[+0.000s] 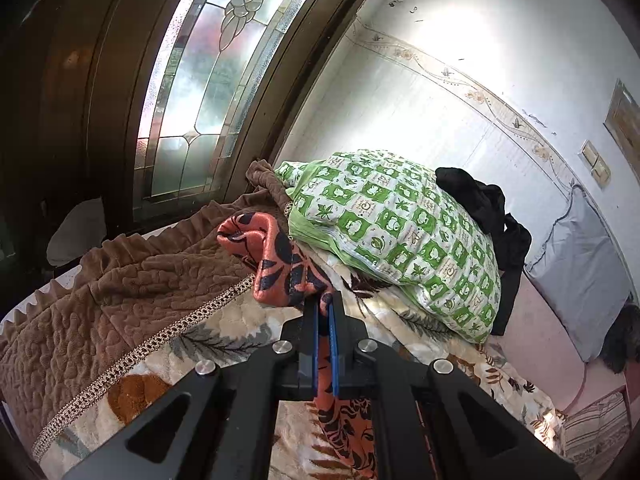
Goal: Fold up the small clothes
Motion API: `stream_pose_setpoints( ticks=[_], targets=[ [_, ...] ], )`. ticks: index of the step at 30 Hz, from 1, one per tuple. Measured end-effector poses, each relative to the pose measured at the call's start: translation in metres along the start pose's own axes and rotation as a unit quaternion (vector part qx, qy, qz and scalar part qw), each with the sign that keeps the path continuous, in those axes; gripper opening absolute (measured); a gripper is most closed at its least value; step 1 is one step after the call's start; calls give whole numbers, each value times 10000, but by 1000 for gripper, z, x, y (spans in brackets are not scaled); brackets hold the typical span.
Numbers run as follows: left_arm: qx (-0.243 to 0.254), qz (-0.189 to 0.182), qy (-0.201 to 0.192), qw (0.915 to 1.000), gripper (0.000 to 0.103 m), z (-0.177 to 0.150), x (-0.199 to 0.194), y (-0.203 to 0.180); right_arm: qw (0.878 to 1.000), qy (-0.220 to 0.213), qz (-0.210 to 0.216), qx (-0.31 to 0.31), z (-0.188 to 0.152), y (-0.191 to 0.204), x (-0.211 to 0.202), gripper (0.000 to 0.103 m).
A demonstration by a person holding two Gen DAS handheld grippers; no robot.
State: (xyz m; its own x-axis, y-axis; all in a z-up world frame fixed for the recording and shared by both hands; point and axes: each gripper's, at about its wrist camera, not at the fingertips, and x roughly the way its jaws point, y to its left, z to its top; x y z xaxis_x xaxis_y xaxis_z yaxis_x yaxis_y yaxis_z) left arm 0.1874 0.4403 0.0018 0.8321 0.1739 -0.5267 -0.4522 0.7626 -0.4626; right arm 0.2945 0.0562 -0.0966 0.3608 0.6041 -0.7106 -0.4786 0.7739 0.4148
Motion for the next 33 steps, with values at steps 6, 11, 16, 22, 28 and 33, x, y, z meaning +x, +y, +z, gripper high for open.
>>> stream_pose_setpoints(
  ticks=[6, 11, 16, 22, 28, 33],
  targets=[
    [493, -118, -96, 9987, 4, 1, -21, -19, 9994, 166, 296, 4, -50, 10, -3, 85],
    [968, -394, -127, 9944, 4, -4, -36, -66, 9931, -546, -162, 1024, -60, -60, -74, 85],
    [1999, -822, 9, 9764, 4, -37, -45, -170, 9708, -1095, -548, 2061, -107, -142, -157, 85],
    [2941, -1740, 545, 9382, 4, -134, -50, -322, 9403, -1701, -667, 2871, -172, -210, -232, 85],
    [3711, -2471, 1504, 8824, 7, -292, -42, -436, 9110, -2164, -605, 3459, -208, -254, -265, 87],
    [4702, -1746, 2902, 8150, 58, -400, 13, -424, 8990, -2325, -587, 3664, -214, -270, -279, 90]
  ],
)
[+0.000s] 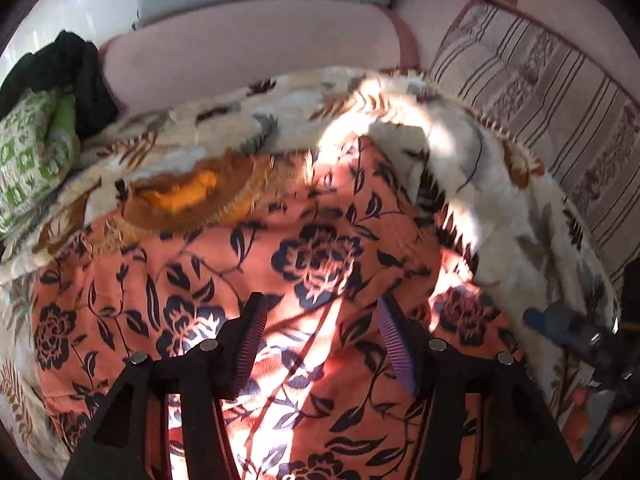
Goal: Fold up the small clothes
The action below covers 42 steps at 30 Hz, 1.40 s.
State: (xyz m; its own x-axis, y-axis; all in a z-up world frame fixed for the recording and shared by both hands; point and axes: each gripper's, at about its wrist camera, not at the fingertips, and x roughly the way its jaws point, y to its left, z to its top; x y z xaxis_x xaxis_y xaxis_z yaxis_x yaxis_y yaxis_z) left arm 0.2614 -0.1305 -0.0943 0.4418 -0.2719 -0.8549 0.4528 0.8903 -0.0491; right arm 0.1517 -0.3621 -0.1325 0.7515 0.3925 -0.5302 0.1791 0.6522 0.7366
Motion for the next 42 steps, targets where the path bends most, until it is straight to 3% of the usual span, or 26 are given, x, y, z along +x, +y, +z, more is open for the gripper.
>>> stream_pose_setpoints(
  ticks=[4, 6, 8, 10, 14, 16, 17, 18, 21, 23, 25, 27, 28, 31, 32, 33, 34, 36, 37, 39, 42],
  targets=[
    [-396, 328, -555, 9971, 59, -36, -39, 51, 9999, -46, 112, -3, 7, 3, -2, 91],
    [-625, 563, -770, 9935, 64, -48, -58, 86, 9997, 137, 196, -62, 7, 11, 8, 91],
    [-812, 960, -846, 9884, 67, -57, -65, 120, 9987, 383, 278, -171, 13, 20, 24, 91],
    [-1166, 1121, -802, 9836, 67, -66, -67, 153, 9978, 505, 415, -80, 23, 30, 40, 91],
    [-1799, 1253, -782, 9725, 67, -79, -56, 197, 9862, 988, 1296, 293, 51, 54, 85, 91],
    [-1873, 1343, -638, 9710, 67, -81, -43, 204, 9880, 1084, 1026, 397, 56, 51, 114, 91],
    [-1898, 1355, -523, 9710, 67, -81, -36, 206, 9890, 1288, 582, 442, 52, 40, 133, 91],
    [-1894, 1316, -479, 9719, 67, -81, -34, 206, 9823, 1752, 60, 654, 43, 25, 153, 90],
    [-1649, 1260, -859, 9745, 67, -77, -42, 198, 9865, 1581, 374, 198, 52, 35, 133, 86],
    [-1455, 1313, -958, 9759, 67, -71, -41, 193, 9921, 1138, 517, -59, 74, 42, 112, 87],
    [-1429, 1274, -941, 9770, 67, -69, -32, 194, 9950, 917, 404, -25, 104, 32, 112, 87],
    [-1429, 1266, -681, 9792, 67, -71, -16, 198, 9957, 922, -44, 13, 129, 11, 131, 87],
    [-1405, 1314, -575, 9796, 67, -73, -8, 199, 9942, 1039, -284, 3, 138, 0, 144, 85],
    [-1232, 1363, -626, 9810, 68, -82, 3, 199, 9863, 1619, -283, -136, 145, -8, 182, 48],
    [-1133, 1400, -670, 9814, 69, -83, 4, 197, 9831, 1747, -299, -453, 142, -1, 188, 26],
    [-1082, 1418, -678, 9816, 69, -84, 4, 196, 9801, 1837, -347, -672, 141, 8, 192, 17],
    [-1085, 1411, -705, 9815, 69, -84, 4, 196, 9805, 1662, -479, -933, 143, 19, 188, 11],
    [-1118, 1383, -734, 9813, 72, -84, 5, 197, 9840, 951, -844, -1251, 150, 30, 171, 9],
    [-1108, 1402, -719, 9813, 72, -83, 7, 196, 9810, 845, -1123, -1338, 148, 26, 176, 8],
    [-1059, 1443, -686, 9815, 73, -82, 7, 194, 9672, 1511, -1501, -1388, 136, 2, 208, 8],
    [-1120, 1302, -678, 9828, 73, -83, 0, 197, 9800, 882, -1410, -1089, 143, 10, 175, 16]
  ],
)
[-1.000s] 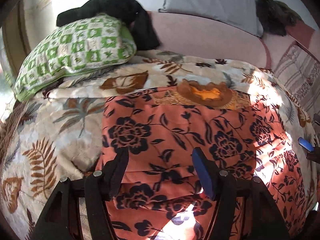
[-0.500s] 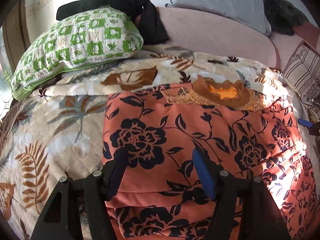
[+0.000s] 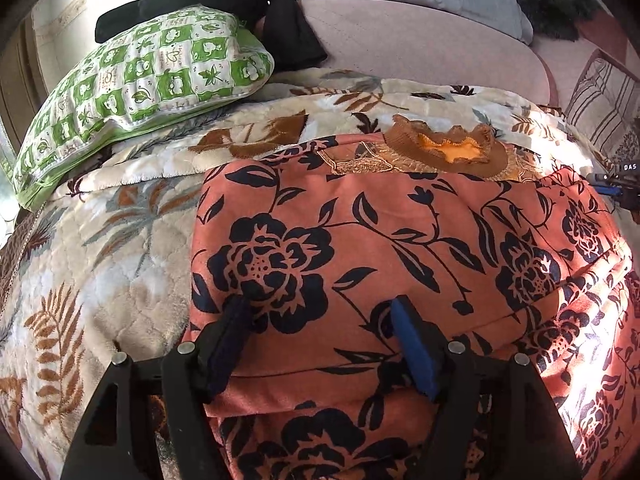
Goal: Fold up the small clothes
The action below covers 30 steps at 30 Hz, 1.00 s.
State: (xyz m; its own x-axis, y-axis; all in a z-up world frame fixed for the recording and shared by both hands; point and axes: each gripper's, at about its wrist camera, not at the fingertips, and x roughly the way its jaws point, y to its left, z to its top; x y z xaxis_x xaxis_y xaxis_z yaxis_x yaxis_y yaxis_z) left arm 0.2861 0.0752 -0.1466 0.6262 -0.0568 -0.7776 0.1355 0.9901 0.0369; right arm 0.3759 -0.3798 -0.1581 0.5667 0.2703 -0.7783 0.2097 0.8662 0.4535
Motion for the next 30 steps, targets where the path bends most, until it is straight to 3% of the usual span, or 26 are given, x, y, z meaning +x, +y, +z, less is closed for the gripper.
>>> stream_pose_setpoints(
  ticks=[3, 4, 5, 6, 7, 8, 9, 10, 11, 13, 15, 17, 20, 23, 24, 25, 26, 28, 30],
  targets=[
    [-170, -49, -111, 9998, 73, 0, -15, 6, 9969, -462, 633, 8, -1, 20, -46, 26],
    [-229, -71, -170, 9996, 73, -1, -22, 8, 9941, -422, 997, -40, -4, 29, -56, 49],
    [-291, -108, -224, 9993, 73, -2, -29, 12, 9904, -280, 1352, -34, -9, 39, -60, 88],
    [-363, -133, -272, 9989, 73, -3, -36, 17, 9866, -118, 1628, -4, -17, 48, -59, 97],
    [-465, -149, -316, 9983, 73, -4, -44, 25, 9840, 102, 1781, -12, -27, 51, -51, 97],
    [-622, -186, -351, 9973, 73, -6, -52, 35, 9859, 418, 1615, -140, -37, 52, -35, 95],
    [-839, -250, -365, 9955, 73, -8, -59, 47, 9923, 739, 947, -294, -52, 48, -14, 95],
    [-1104, -311, -341, 9928, 73, -12, -64, 63, 9949, 988, 133, -178, -61, 30, 7, 88],
    [-1386, -347, -298, 9893, 73, -16, -68, 79, 9966, 818, 93, 59, -65, 19, 5, 77],
    [-1826, -428, -245, 9819, 73, -24, -69, 110, 9982, 387, 421, 202, -67, 24, -24, 78],
    [-2174, -500, -109, 9747, 73, -28, -62, 133, 9974, 26, 715, -50, -73, 45, -55, 78],
    [-2442, -835, -72, 9661, 73, -23, -52, 145, 9927, -178, 1085, -503, -83, 70, -76, 82],
    [-2318, -1200, 3, 9653, 73, 1, -33, 134, 9864, 274, 1390, -833, -101, 85, -62, 85],
    [-2210, -1535, 284, 9627, 73, 26, -1, 113, 9886, 879, 1061, -606, -116, 65, -21, 85],
    [-2082, -1463, 412, 9662, 61, 32, 11, 106, 9884, 788, 1197, -507, -121, 58, -18, 85],
    [-1887, -1251, 581, 9723, 41, 37, 25, 100, 9884, 660, 1257, -539, -123, 58, -23, 85],
    [-1825, -1069, 919, 9731, 11, 36, 44, 99, 9882, 668, 1239, -610, -123, 61, -25, 85],
    [-2190, -1321, 852, 9630, 11, 33, 48, 110, 9872, 816, 1166, -715, -123, 65, -26, 85],
    [-2026, -1182, 695, 9696, 11, 32, 41, 109, 9868, 844, 1168, -743, -117, 69, -35, 85]
  ],
)
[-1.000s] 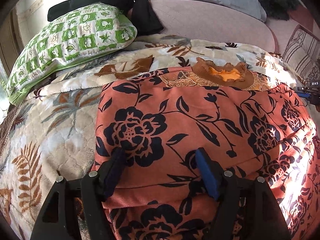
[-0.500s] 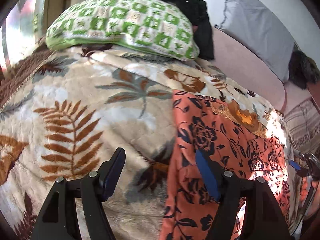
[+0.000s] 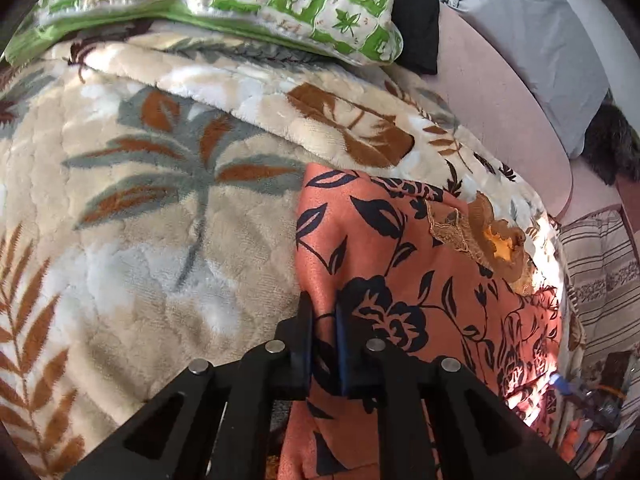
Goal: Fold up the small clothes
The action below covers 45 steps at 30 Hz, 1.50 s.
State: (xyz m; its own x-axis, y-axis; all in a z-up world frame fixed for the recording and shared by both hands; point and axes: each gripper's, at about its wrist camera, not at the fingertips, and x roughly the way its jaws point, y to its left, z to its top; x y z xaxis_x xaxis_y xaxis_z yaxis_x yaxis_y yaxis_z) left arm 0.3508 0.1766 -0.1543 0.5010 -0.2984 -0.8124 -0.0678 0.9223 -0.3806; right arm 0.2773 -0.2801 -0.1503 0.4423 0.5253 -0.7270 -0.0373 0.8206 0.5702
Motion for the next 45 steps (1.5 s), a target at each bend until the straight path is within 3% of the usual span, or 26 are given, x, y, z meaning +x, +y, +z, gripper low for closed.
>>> stream_pose_setpoints(
  ticks=[3, 6, 7, 12, 23, 25, 27, 28, 31, 35, 37, 39, 40, 41, 45],
  targets=[
    [-15, -11, -25, 10000, 11, -4, 2, 0, 9995, -297, 116, 7, 20, 2, -12, 86],
    [6, 106, -28, 9999, 12, -3, 4, -3, 9995, -114, -283, -62, 36, -4, 12, 87],
    [69, 161, -31, 9998, 12, -3, 3, -4, 9990, 57, -447, -74, 36, -10, 21, 87],
    [23, 175, -79, 9998, 13, -3, 4, -1, 9954, 50, -875, -385, 35, 6, 28, 90],
    [664, 632, -526, 9944, 15, -12, -33, -30, 9909, 53, -1162, -670, 31, 11, 33, 92],
    [891, 790, -707, 9904, 24, -18, -44, -41, 9903, 45, -1195, -706, 30, 13, 34, 93],
    [1088, 1117, -860, 9840, 58, -25, -50, -53, 9898, 58, -1223, -721, 30, 14, 35, 93],
    [1177, 1335, -905, 9799, 63, -29, -49, -57, 9892, 93, -1268, -726, 30, 16, 34, 93],
    [1418, 1762, -714, 9715, 65, -36, -31, -60, 9901, -94, -1191, -732, 36, 31, 19, 93],
    [1322, 1832, -475, 9730, 65, -43, -18, -51, 9897, -571, -1069, -768, 61, 46, 4, 93],
    [1295, 1838, -472, 9733, 65, -44, -16, -49, 9923, -504, -972, -588, 75, 35, 17, 93],
    [1321, 1850, -455, 9728, 65, -45, -13, -50, 9923, -102, -1199, -279, 86, 5, 48, 93],
    [1324, 1875, -452, 9723, 65, -45, -13, -51, 9943, 13, -1067, -86, 86, -10, 58, 94],
    [1331, 1879, -463, 9720, 65, -46, -13, -51, 9944, -196, -1026, -168, 87, -6, 53, 95],
    [1277, 1857, -428, 9733, 65, -46, -20, -49, 9928, -233, -1128, -324, 82, 17, 34, 95]
  ],
)
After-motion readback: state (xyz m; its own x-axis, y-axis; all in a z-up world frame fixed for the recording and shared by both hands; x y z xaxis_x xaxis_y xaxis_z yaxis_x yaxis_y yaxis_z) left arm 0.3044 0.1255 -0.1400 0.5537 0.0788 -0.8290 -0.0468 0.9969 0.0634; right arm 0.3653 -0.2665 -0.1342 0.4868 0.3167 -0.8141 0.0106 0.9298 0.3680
